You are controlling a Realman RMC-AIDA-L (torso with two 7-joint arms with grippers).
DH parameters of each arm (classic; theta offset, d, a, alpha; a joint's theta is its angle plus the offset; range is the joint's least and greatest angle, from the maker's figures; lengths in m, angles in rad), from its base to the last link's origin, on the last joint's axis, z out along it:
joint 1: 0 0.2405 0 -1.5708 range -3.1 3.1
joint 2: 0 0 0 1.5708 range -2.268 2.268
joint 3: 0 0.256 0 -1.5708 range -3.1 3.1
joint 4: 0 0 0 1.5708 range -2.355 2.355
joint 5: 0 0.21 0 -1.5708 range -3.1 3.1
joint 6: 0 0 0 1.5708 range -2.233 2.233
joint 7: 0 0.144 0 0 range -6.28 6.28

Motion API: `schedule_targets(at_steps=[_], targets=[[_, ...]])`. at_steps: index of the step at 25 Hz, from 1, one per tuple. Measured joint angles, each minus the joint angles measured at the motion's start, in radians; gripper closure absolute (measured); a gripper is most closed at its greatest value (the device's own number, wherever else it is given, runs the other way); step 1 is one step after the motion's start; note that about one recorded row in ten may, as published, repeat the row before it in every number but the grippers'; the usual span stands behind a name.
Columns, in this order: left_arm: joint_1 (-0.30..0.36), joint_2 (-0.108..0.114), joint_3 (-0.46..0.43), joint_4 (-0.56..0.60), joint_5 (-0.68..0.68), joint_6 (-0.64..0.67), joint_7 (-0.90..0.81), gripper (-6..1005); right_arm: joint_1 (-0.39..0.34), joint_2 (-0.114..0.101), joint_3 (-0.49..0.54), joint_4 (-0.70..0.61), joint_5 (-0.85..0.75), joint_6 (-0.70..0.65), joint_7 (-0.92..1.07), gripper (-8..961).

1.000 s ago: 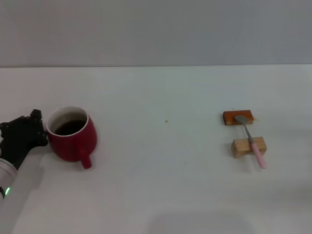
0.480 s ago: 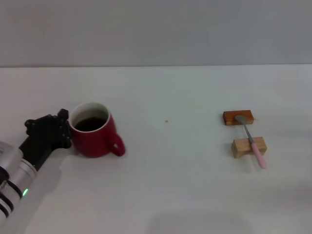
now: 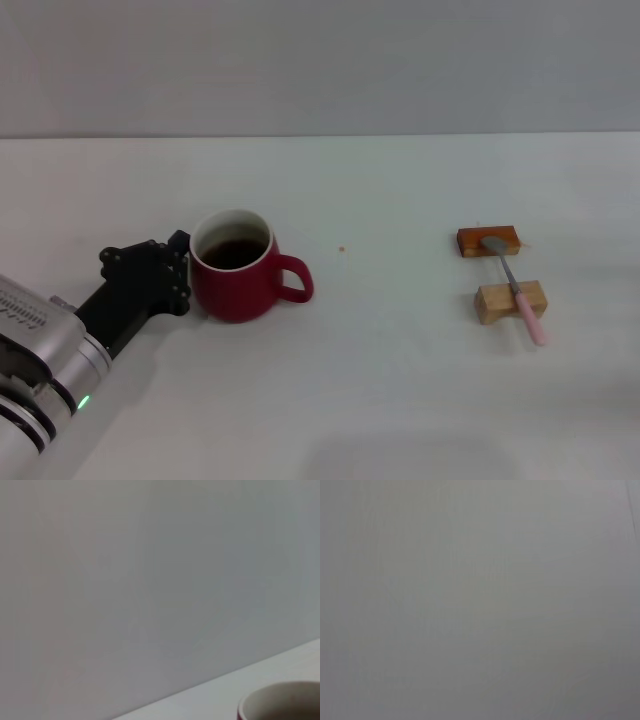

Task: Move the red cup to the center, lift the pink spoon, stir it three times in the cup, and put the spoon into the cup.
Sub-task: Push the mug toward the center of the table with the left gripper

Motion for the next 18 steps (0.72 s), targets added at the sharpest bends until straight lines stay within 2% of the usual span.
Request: schedule_targets(at_steps=[6,8,18], targets=[[-0.002,-0.001,0.053,-0.009,0.0,0.001,-0.009,941,0.001,0.0,0.0,0.0,0.0,0.0,0.0,217],[-0.006,-0.002,0.108,-0.015,0.001,0.001,-0.037,938,0.001,0.0,0.0,0.0,0.0,0.0,0.0,217],[-0.009,-0.001,0.166,-0.016,0.001,0.019,-0.077,927,0.001,0.0,0.0,0.0,0.001,-0.004,0.0,216]])
